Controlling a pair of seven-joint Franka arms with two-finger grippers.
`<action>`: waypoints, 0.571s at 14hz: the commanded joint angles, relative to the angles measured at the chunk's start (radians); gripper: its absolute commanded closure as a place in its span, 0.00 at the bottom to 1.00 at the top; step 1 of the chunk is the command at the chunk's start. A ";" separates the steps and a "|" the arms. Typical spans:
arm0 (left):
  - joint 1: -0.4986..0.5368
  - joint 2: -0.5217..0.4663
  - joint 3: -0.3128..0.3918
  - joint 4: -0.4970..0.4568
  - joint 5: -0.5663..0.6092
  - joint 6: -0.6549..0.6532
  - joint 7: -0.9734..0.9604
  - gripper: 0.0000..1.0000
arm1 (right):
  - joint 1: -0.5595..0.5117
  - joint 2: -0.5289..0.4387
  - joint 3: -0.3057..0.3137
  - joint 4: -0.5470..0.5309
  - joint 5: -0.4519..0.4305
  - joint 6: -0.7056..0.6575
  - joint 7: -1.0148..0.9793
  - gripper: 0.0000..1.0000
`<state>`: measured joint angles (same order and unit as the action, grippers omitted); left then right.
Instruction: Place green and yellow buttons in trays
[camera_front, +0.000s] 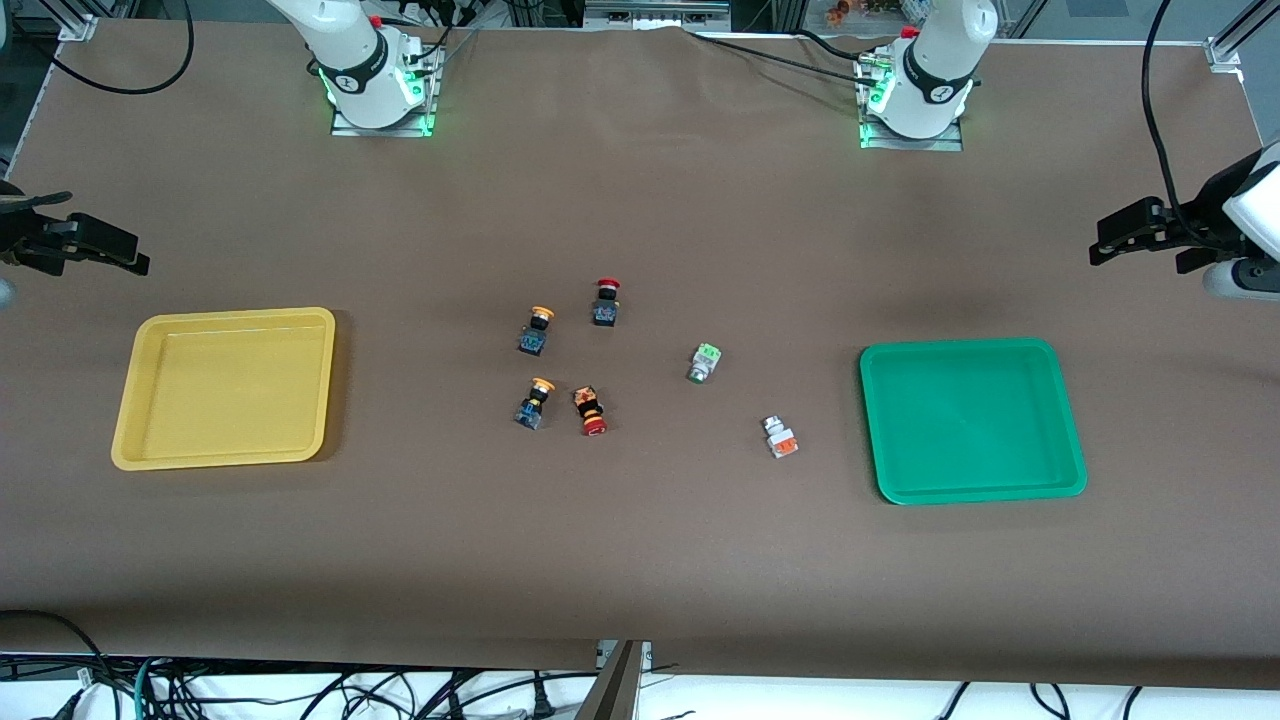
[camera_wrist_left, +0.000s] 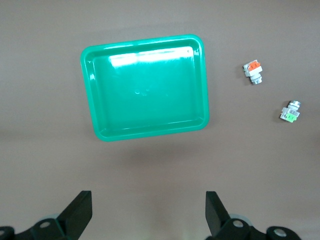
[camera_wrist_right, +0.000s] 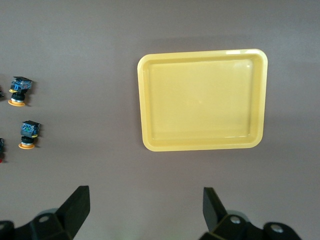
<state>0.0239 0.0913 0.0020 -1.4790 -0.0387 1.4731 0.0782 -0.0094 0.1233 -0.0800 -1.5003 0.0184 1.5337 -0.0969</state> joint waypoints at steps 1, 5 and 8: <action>-0.001 -0.002 0.000 0.045 0.008 -0.020 0.017 0.00 | -0.007 0.012 0.002 0.020 0.014 -0.003 -0.015 0.00; -0.031 0.042 -0.063 0.029 -0.007 -0.019 -0.136 0.00 | -0.001 0.015 0.005 0.020 0.017 0.013 -0.015 0.00; -0.079 0.140 -0.169 0.043 -0.010 0.015 -0.381 0.00 | -0.003 0.013 0.003 0.020 0.018 0.009 -0.017 0.00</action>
<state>-0.0177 0.1586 -0.1209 -1.4645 -0.0429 1.4724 -0.1752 -0.0079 0.1293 -0.0776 -1.5003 0.0209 1.5492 -0.0969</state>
